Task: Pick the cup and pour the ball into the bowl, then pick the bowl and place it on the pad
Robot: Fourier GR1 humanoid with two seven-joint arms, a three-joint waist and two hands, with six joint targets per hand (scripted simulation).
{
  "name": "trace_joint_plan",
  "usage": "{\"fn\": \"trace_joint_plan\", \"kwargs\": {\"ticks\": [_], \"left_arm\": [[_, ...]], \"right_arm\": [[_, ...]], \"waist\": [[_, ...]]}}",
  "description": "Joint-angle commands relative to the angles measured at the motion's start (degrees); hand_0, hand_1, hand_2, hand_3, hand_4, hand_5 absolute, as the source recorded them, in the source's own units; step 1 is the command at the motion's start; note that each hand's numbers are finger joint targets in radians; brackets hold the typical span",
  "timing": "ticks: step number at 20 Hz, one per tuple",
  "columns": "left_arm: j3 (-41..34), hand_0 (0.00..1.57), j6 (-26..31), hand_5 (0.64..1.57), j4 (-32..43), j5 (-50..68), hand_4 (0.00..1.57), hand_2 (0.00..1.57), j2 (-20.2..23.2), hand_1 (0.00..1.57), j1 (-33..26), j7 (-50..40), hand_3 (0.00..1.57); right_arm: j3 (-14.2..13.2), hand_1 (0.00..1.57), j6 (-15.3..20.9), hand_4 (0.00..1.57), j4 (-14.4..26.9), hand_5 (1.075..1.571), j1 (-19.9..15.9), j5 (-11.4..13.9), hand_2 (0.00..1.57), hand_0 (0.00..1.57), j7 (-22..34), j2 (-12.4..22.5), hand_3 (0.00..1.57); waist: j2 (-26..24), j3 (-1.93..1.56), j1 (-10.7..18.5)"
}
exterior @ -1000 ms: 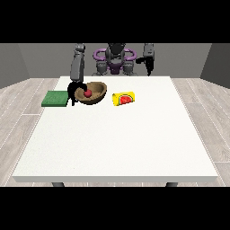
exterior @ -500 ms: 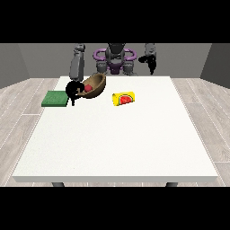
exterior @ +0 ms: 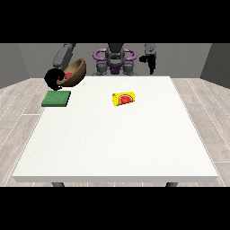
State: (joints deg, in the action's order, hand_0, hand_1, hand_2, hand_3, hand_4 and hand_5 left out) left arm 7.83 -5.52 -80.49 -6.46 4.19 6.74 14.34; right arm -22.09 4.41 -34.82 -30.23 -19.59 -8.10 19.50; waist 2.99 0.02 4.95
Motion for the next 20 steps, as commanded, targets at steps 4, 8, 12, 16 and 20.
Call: {"fn": "trace_joint_plan", "kwargs": {"ticks": [4, 8, 12, 16, 20], "left_arm": [[-1.0, 0.0, 1.0, 1.346, 3.1, -0.2, 1.16, 0.0, -0.9, 0.0, -1.6, 3.6, 0.0], [-1.6, 0.0, -0.7, 1.347, 3.9, -1.0, 1.18, 0.0, -1.9, 0.0, 0.7, 3.4, 0.0], [-2.4, 0.0, 0.8, 1.348, 4.4, -0.1, 1.18, 0.0, -1.1, 0.0, 1.3, 4.6, 0.0], [-0.5, 0.0, 0.4, 1.351, 3.5, -1.9, 1.18, 0.0, -2.1, 0.0, 1.8, 10.5, 0.0], [0.5, 0.0, 0.6, 1.357, 2.8, -2.6, 1.17, 0.0, -1.8, 0.0, -1.3, 13.7, 0.0]], "right_arm": [[0.3, 1.57, -0.1, 0.96, -2.5, 1.494, 0.8, -0.8, 1.57, 1.57, 4.7, 4.5, 1.16], [-2.0, 1.57, -7.7, 0.96, -1.4, 1.498, 3.1, -3.6, 1.57, 1.57, 2.9, 7.9, 1.3], [-3.4, 1.57, -8.2, 0.99, -0.6, 1.49, 2.8, -5.0, 1.57, 1.57, 4.5, 10.5, 1.21], [-6.4, 1.57, -11.4, 0.93, 4.3, 1.509, 1.1, -6.7, 1.57, 1.57, -0.6, 13.4, 0.73], [-6.7, 1.55, -12.6, 0.84, 7.3, 1.51, 2.0, -6.6, 1.57, 1.55, -4.4, 13.8, 0.78]], "waist": [[-0.5, -0.02, -0.9], [1.4, -0.03, -2.2], [2.2, -0.03, -1.6], [10.2, -0.05, 1.2], [10.9, -0.05, 2.1]]}}
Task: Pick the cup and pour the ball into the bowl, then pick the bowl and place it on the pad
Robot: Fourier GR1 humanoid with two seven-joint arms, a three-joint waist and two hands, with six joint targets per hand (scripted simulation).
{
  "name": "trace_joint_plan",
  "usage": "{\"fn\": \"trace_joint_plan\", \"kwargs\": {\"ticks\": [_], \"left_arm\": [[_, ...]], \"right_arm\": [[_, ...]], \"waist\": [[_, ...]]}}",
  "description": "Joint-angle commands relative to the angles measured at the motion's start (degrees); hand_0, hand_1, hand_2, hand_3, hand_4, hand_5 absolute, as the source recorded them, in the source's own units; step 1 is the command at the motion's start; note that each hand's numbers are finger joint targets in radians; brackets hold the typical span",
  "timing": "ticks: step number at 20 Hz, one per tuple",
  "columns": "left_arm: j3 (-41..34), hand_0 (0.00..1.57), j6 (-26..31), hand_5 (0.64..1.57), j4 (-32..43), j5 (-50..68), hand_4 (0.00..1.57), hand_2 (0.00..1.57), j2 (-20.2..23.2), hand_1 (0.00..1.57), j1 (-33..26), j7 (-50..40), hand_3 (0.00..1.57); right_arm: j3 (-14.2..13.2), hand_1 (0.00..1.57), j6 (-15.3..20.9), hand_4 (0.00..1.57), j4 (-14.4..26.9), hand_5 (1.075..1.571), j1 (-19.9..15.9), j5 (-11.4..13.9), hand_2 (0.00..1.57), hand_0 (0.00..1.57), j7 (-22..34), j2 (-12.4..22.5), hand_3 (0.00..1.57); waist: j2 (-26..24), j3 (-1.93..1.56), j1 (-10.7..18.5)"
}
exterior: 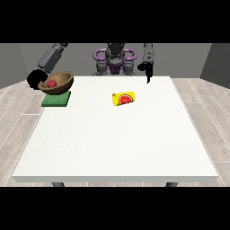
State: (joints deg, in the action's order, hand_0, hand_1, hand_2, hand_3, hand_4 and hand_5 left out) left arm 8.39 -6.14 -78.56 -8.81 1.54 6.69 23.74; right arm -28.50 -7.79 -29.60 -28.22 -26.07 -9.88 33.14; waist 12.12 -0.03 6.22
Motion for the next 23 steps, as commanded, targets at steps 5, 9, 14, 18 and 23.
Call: {"fn": "trace_joint_plan", "kwargs": {"ticks": [5, 9, 14, 18, 23], "left_arm": [[2.5, 0.0, -1.1, 1.362, -4.7, -2.1, 1.17, 0.0, -0.5, 0.0, -3.1, -0.3, 0.0], [-1.0, 0.0, -1.7, 1.361, 4.1, -0.9, 1.17, 0.0, -1.5, 0.0, 2.2, 1.8, 0.0], [9.7, 0.0, -12.4, 1.354, 8.7, 1.8, 1.21, 0.0, -1.5, 0.0, -0.5, 8.1, 0.0], [13.5, 0.0, -14.8, 1.34, 10.4, 3.8, 1.22, 0.0, -1.5, 0.0, -1.8, 7.7, 0.0], [18.5, 0.0, -18.3, 1.34, 11.3, 6.3, 1.22, 0.0, -1.5, 0.0, -3.8, 5.7, 0.0]], "right_arm": [[-0.6, 1.48, 5.4, 0.0, 3.6, 1.567, 1.6, 3.7, 1.57, 1.48, -4.4, 9.2, 0.67], [2.5, 1.27, 9.5, 0.0, 0.4, 1.57, -1.2, 6.0, 1.39, 1.27, -3.3, 7.5, 1.38], [3.3, 1.07, 6.2, 0.31, -0.6, 1.564, -4.4, 5.1, 0.96, 1.07, -4.3, 4.4, 0.95], [4.9, 0.36, 1.0, 0.75, -0.5, 1.289, -4.7, 5.1, 0.53, 0.36, 0.8, 6.3, 0.66], [5.4, 0.0, 0.4, 0.71, -1.8, 1.075, -3.1, 5.1, 0.58, 0.0, 3.8, 7.1, 0.75]], "waist": [[1.9, -0.01, 1.8], [0.8, 0.08, -0.6], [2.4, 0.06, -3.1], [-0.5, 0.04, -3.1], [-5.5, 0.05, -3.6]]}}
